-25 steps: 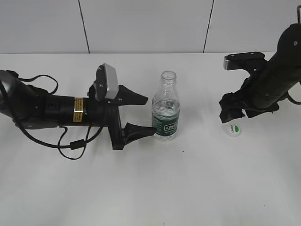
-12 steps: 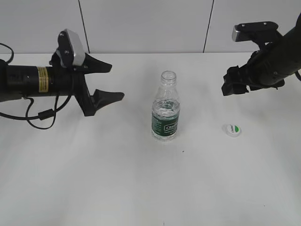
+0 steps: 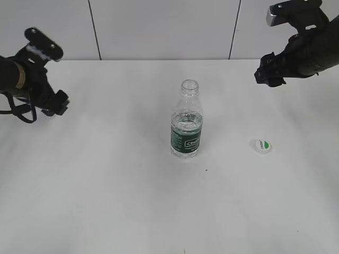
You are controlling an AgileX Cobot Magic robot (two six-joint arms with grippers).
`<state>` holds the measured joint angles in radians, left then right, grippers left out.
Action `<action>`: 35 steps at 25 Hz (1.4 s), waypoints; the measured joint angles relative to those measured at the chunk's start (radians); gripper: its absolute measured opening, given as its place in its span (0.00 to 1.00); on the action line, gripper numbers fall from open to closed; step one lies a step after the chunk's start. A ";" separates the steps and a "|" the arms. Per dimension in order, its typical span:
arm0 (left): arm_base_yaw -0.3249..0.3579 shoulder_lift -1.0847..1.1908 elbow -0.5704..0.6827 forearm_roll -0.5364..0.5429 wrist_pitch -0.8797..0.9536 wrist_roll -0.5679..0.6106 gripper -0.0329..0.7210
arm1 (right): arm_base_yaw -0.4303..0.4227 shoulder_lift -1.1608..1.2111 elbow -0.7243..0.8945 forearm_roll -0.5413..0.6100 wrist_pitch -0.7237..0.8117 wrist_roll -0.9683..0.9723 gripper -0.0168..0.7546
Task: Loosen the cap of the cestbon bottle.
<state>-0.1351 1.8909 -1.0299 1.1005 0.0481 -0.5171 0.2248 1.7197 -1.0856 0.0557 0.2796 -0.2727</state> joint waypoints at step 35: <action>0.014 -0.225 -0.318 -0.884 1.061 0.456 0.82 | -0.168 -0.045 -0.345 -0.097 0.925 0.131 0.79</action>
<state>-0.1216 1.6657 -1.3477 0.2160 1.1090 -0.0615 0.0568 1.6743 -1.4309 -0.0411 1.2046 -0.1420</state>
